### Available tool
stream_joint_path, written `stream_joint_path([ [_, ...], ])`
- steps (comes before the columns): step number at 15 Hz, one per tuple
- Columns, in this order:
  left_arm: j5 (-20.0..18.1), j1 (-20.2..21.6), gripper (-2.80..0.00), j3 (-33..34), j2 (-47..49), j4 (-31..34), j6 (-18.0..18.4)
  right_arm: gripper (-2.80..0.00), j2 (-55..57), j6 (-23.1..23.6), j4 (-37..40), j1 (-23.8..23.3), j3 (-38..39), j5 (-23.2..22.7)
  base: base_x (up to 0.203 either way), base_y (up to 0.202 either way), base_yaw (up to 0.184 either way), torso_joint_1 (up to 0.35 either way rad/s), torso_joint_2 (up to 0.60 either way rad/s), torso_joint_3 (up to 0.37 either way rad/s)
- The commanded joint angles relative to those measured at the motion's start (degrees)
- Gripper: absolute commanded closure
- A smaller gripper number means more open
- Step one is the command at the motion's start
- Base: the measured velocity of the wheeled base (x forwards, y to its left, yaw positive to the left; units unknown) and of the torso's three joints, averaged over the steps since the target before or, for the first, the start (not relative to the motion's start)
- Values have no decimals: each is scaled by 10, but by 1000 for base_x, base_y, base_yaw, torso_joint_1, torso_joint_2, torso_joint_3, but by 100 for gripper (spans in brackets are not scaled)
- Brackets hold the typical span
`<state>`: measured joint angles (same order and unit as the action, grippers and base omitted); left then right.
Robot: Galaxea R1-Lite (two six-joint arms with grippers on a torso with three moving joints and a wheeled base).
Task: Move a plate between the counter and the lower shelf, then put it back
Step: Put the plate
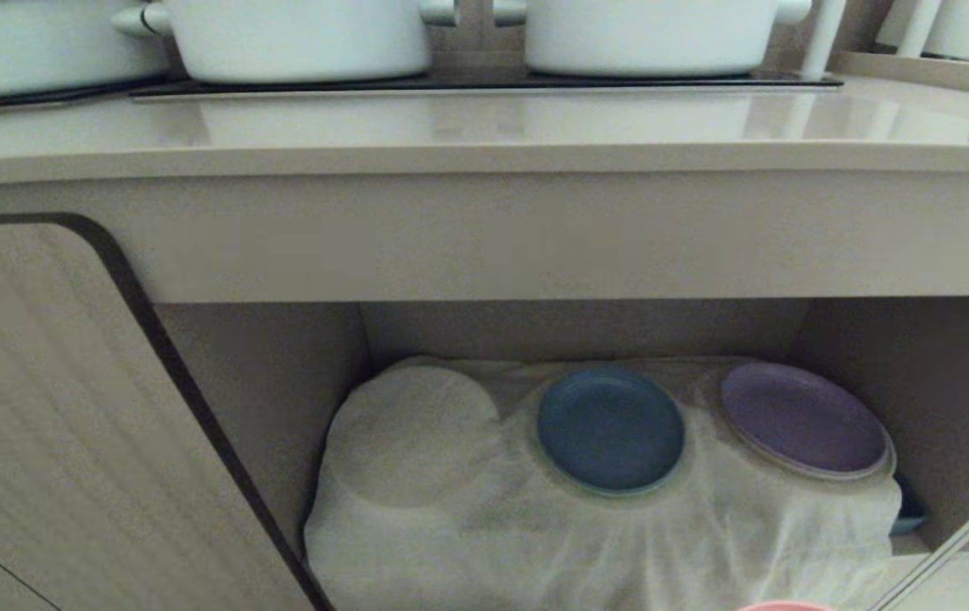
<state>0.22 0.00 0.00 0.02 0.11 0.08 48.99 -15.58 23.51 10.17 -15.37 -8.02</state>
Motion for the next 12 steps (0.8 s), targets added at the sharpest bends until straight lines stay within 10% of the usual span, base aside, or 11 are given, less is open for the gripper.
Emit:
stream_joint_path([
  [1, 0, 0, 0, 0, 0, 0, -1, 0, 1, -1, 1, 0, 1, -1, 0, -141, -2, 2, -2, 2],
  [12, 0, 0, 0, 0, 0, 0, 0, 0, 1, 1, 4, 0, -4, -1, 0, -8, 0, 0, 0, 0],
])
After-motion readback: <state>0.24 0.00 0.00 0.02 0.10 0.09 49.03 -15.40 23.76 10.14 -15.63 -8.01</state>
